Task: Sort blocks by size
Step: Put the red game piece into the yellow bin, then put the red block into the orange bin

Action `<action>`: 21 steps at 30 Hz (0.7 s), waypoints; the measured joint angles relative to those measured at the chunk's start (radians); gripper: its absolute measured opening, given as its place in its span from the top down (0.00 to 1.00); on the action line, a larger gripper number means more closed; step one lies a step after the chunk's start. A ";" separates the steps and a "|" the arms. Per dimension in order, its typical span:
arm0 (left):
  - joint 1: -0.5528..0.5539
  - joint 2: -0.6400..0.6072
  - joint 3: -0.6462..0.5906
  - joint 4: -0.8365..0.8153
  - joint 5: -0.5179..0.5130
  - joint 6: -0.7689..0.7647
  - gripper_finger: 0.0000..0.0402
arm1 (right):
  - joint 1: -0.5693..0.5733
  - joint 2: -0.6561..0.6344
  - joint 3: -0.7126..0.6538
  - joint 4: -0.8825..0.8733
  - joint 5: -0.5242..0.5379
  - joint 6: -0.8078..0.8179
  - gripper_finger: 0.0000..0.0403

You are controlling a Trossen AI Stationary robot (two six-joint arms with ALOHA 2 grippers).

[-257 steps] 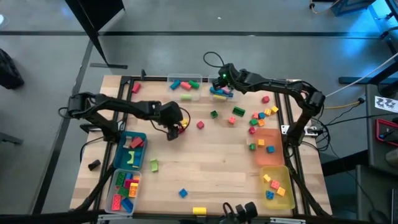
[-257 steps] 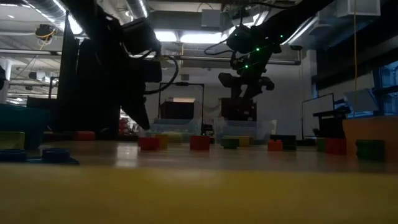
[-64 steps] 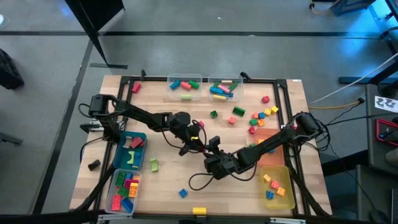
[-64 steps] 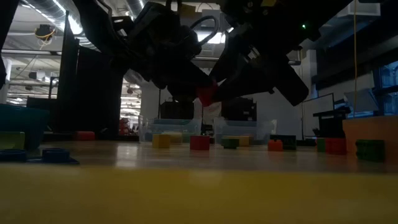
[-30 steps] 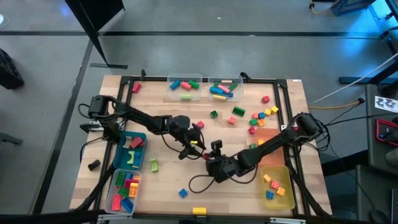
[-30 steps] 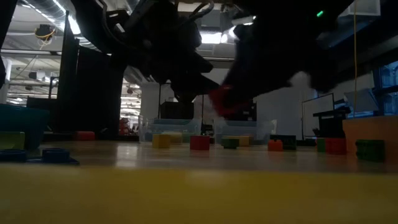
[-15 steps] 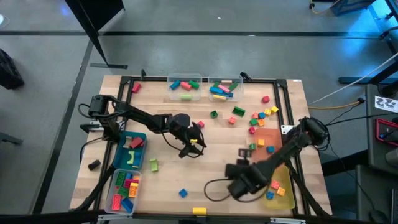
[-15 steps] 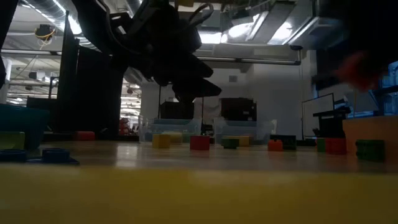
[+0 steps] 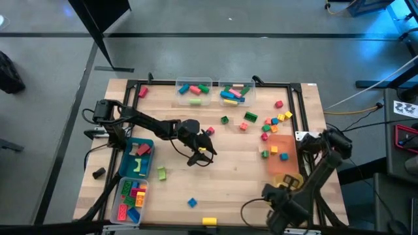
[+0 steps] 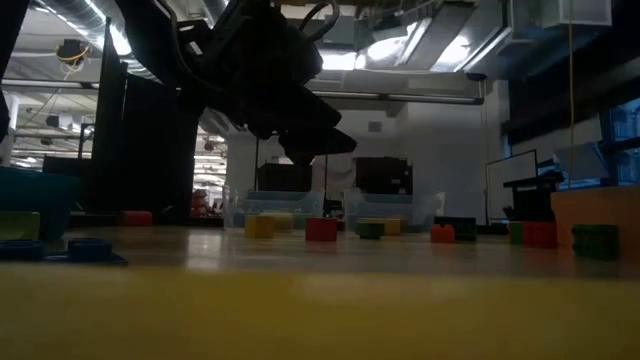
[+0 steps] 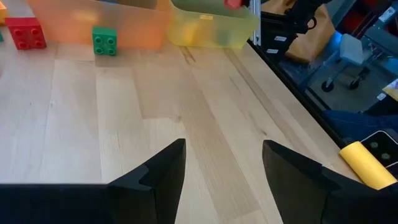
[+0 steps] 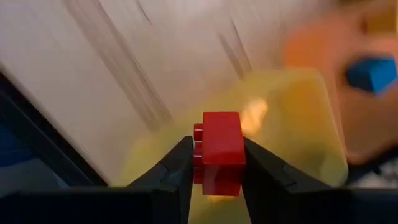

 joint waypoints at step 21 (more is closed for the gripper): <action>0.015 -0.005 -0.001 0.014 -0.020 0.097 0.51 | 0.080 0.000 0.000 -0.085 -0.073 0.100 0.54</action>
